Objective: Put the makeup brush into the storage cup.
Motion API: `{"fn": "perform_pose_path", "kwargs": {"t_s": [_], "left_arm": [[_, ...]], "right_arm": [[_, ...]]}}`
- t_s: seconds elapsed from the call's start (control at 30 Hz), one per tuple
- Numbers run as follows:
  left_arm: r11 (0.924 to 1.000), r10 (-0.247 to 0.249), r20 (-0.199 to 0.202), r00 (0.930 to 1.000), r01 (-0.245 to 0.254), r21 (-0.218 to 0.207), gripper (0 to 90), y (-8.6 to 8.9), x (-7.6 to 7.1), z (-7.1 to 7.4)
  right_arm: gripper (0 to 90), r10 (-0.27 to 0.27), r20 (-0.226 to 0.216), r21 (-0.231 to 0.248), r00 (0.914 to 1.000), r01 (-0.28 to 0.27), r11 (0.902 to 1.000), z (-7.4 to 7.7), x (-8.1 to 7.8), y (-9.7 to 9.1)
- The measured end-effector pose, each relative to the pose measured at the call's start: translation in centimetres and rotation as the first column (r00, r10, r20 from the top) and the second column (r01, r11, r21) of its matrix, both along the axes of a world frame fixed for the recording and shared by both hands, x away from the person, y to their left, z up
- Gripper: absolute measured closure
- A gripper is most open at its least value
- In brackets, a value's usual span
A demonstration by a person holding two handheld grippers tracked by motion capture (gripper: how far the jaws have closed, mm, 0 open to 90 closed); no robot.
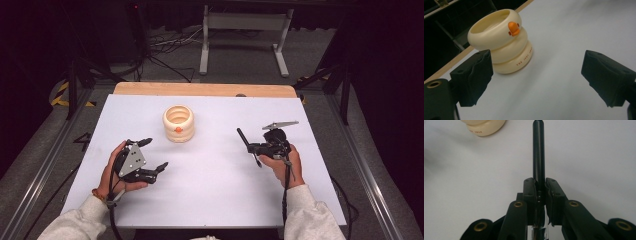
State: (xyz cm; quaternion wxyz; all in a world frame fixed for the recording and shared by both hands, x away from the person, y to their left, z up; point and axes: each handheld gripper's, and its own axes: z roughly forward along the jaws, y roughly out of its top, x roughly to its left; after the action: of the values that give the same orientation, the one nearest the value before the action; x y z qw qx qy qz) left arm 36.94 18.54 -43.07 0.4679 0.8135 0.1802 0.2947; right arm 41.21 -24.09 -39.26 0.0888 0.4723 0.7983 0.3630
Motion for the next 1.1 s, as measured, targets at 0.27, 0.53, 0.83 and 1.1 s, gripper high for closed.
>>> {"fn": "perform_pose_path", "kwargs": {"t_s": [0.27,0.53,0.83,1.1], "left_arm": [[1.0000,-0.009,0.010,0.9999,0.009,-0.001,13.4,-1.3,1.9,0.4],[0.9984,-0.028,0.035,0.9990,0.026,0.051,13.6,-2.8,2.4,0.4],[0.9872,-0.051,0.126,0.9907,0.031,0.157,14.6,-4.5,1.1,0.1],[0.9671,-0.088,0.192,0.9775,0.038,0.252,17.1,-6.0,0.0,-0.6]], "right_arm": [[80.0,0.022,-0.005,0.015,0.9997,-0.022,0.9996,0.2,0.5,1.1],[80.0,0.056,-0.008,0.028,0.9984,-0.055,0.9981,0.4,0.8,2.3],[80.0,0.112,-0.039,0.008,0.9929,-0.112,0.9936,0.4,0.6,4.4],[80.0,0.168,-0.072,-0.017,0.9831,-0.170,0.9853,0.0,0.3,6.4]]}}
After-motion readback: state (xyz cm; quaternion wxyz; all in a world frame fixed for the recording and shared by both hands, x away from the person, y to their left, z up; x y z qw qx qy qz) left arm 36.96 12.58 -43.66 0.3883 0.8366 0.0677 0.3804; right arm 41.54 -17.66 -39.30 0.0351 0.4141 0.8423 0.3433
